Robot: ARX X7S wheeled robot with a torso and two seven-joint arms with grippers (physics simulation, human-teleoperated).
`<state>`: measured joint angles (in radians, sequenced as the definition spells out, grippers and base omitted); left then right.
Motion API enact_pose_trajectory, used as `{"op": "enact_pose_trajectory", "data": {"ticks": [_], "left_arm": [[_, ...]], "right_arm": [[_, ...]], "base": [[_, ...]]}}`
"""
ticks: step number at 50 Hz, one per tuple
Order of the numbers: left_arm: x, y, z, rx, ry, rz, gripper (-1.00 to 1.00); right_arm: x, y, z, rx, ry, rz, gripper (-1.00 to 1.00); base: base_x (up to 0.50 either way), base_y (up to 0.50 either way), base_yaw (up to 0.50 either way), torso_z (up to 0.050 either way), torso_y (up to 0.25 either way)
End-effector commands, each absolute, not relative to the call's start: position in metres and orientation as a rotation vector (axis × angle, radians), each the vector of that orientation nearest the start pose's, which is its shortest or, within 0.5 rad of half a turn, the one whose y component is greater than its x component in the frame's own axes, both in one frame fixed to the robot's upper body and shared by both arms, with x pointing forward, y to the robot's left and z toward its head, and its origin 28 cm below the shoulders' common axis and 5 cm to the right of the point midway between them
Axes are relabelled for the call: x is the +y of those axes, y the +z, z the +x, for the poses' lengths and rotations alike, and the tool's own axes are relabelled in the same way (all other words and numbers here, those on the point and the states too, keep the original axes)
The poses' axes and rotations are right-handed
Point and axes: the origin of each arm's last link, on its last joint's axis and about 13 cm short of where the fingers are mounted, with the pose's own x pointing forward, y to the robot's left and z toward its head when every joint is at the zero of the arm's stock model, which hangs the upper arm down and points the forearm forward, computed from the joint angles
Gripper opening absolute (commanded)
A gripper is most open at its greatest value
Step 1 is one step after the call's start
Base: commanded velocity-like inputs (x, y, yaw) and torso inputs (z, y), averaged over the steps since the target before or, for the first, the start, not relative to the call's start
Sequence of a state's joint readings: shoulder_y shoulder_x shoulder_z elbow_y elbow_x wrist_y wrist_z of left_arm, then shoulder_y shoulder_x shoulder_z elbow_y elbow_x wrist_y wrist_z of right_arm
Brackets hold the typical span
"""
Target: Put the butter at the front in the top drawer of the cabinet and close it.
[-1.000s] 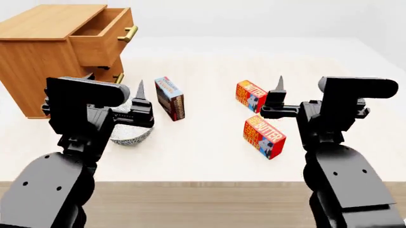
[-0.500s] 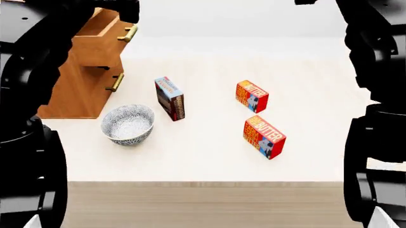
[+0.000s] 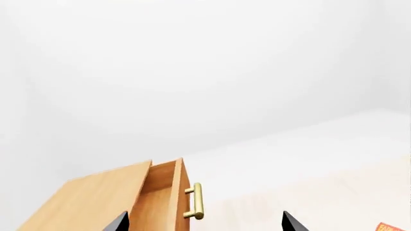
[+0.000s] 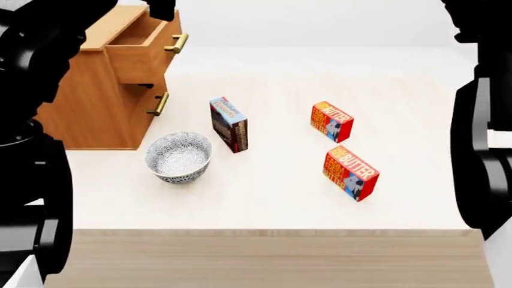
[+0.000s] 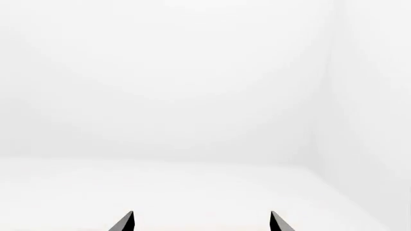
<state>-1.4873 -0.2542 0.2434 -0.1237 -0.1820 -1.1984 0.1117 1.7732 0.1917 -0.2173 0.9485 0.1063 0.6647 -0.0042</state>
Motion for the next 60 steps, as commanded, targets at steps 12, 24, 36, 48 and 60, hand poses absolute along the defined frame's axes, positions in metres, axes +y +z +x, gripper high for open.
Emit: {"op": "enact_pose_trajectory", "data": {"ticks": [12, 24, 36, 48, 60], "left_arm": [[0.2449, 0.3797, 0.3393, -0.077, -0.075, 0.235, 1.00], [0.2449, 0.3797, 0.3392, -0.075, -0.067, 0.235, 1.00], [0.2449, 0.3797, 0.3392, -0.075, -0.068, 0.236, 1.00], [0.2449, 0.3797, 0.3392, -0.073, -0.072, 0.241, 1.00], [0.2450, 0.3798, 0.3392, -0.072, -0.074, 0.245, 1.00]], "right_arm": [[-0.1598, 0.4063, 0.3991, -0.101, -0.130, -0.101, 1.00], [-0.1602, 0.4020, 0.3984, -0.084, -0.127, -0.097, 1.00], [-0.1618, 0.4021, 0.3965, -0.079, -0.128, -0.087, 1.00], [-0.1635, 0.4005, 0.3960, -0.070, -0.130, -0.074, 1.00], [-0.1628, 0.3984, 0.3981, -0.064, -0.126, -0.063, 1.00]], "base": [[0.40, 0.00, 0.00, 0.000, 0.000], [0.50, 0.00, 0.00, 0.000, 0.000], [0.50, 0.00, 0.00, 0.000, 0.001], [0.50, 0.00, 0.00, 0.000, 0.000], [0.08, 0.00, 0.00, 0.000, 0.001]]}}
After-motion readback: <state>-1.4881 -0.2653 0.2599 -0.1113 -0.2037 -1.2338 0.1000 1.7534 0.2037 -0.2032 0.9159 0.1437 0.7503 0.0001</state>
